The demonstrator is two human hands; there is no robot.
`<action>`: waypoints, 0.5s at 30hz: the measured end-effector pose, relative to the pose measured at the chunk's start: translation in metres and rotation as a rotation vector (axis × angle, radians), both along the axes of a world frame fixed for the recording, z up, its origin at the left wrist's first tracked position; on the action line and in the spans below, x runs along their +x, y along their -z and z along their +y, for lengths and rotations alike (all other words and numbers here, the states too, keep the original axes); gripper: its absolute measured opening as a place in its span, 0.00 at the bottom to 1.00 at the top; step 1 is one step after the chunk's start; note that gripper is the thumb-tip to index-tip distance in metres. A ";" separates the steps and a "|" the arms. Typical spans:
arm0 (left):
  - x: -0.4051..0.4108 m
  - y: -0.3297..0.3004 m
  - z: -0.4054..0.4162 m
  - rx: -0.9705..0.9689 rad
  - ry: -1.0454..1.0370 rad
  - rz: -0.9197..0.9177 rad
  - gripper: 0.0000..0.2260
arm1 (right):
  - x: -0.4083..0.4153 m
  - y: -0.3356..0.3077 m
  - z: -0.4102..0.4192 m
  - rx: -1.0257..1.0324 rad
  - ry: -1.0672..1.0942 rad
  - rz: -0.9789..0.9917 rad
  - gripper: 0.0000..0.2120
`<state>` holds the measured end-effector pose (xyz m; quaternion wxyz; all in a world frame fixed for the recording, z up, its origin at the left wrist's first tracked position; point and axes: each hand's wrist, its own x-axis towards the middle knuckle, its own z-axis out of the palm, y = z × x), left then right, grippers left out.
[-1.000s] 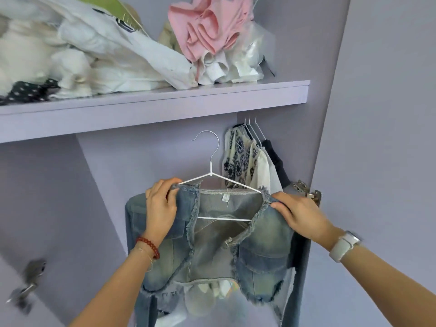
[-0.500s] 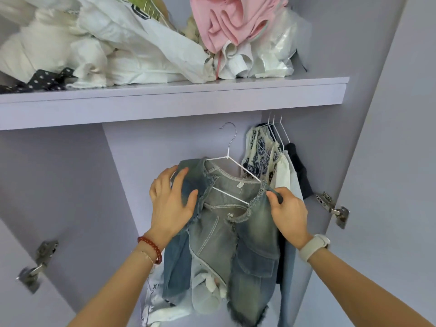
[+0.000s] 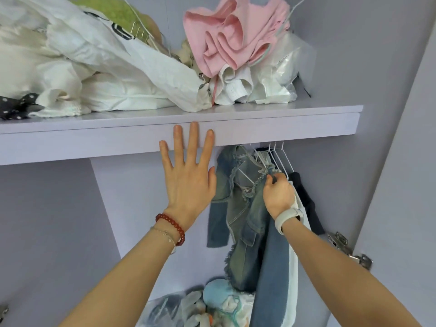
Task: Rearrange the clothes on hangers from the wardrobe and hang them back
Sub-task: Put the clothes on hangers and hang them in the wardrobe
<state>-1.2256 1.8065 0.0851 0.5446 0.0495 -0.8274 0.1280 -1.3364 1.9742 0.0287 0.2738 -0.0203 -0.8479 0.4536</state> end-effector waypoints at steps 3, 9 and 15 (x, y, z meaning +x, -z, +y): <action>-0.012 0.005 -0.007 -0.036 -0.023 0.029 0.33 | -0.022 0.000 -0.002 -0.025 -0.010 -0.056 0.12; -0.020 0.006 -0.012 -0.055 -0.034 0.063 0.33 | -0.023 0.028 0.012 0.085 -0.014 -0.056 0.11; -0.019 0.005 -0.013 -0.041 -0.035 0.031 0.33 | -0.022 0.033 0.030 0.117 -0.078 -0.068 0.14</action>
